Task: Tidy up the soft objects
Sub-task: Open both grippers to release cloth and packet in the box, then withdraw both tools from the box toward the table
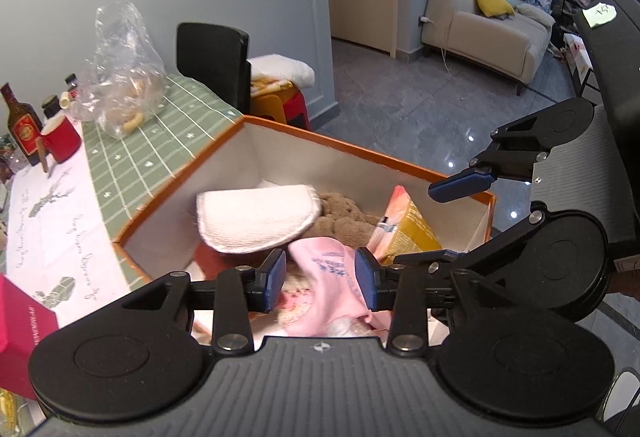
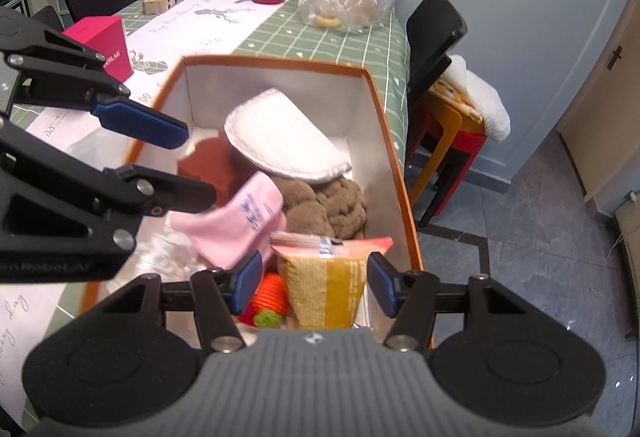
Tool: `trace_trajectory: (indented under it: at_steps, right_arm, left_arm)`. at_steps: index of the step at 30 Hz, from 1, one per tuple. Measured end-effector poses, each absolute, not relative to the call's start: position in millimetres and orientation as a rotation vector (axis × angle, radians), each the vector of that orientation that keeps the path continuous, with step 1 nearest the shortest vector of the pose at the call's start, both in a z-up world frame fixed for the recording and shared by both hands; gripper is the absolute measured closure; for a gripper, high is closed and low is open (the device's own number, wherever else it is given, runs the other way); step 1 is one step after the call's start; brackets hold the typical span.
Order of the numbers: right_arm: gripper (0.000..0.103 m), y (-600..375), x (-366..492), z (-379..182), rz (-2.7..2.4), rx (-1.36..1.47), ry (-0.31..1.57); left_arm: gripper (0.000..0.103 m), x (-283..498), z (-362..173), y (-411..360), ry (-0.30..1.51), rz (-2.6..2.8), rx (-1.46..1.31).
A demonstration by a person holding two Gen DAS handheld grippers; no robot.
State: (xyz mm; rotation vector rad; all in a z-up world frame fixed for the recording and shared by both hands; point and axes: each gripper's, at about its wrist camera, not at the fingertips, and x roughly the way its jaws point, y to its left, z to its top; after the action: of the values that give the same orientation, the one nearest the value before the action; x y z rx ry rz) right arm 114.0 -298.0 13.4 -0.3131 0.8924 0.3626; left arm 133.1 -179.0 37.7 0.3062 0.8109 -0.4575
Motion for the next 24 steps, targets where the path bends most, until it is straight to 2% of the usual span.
trace_trajectory:
  at_steps: [11,24]
  right_arm:
    - [0.045,-246,88,59,0.4,-0.293,0.754]
    - [0.045,-167,66,55,0.531,-0.331,0.737]
  left_arm:
    - [0.05,102,84,-101,0.695,-0.402,0.283]
    - [0.05,87,49,-6,0.761,-0.319,0.216]
